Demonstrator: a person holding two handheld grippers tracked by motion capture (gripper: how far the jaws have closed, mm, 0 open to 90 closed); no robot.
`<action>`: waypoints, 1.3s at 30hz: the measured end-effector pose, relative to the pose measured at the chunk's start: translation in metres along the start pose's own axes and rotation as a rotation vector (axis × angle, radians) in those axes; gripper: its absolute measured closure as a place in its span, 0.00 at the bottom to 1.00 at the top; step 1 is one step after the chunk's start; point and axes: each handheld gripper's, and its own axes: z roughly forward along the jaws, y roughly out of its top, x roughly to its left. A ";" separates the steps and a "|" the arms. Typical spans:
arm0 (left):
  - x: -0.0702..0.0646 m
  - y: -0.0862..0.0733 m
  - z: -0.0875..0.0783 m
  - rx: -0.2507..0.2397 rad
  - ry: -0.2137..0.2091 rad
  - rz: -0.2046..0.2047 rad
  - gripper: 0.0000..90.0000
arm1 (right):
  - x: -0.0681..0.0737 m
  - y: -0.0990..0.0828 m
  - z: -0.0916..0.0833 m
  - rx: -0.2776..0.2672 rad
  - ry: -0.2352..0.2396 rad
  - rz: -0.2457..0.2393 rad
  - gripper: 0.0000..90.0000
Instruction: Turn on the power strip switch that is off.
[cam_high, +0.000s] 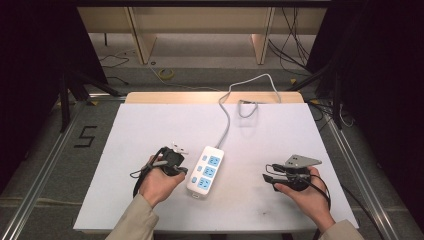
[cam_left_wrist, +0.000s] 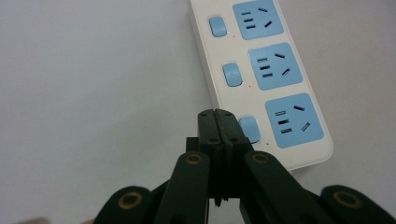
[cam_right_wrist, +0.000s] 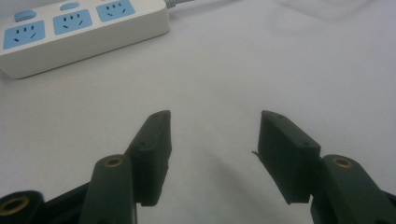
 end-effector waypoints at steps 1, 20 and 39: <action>0.000 0.001 0.000 0.003 0.000 0.004 1.00 | 0.000 0.000 0.000 0.000 0.000 -0.001 0.50; -0.011 0.011 0.007 0.055 -0.028 0.013 1.00 | 0.000 0.000 -0.001 -0.002 0.001 -0.001 0.50; -0.017 0.015 0.014 0.101 -0.028 0.018 1.00 | -0.001 0.000 -0.001 -0.004 -0.002 0.002 0.49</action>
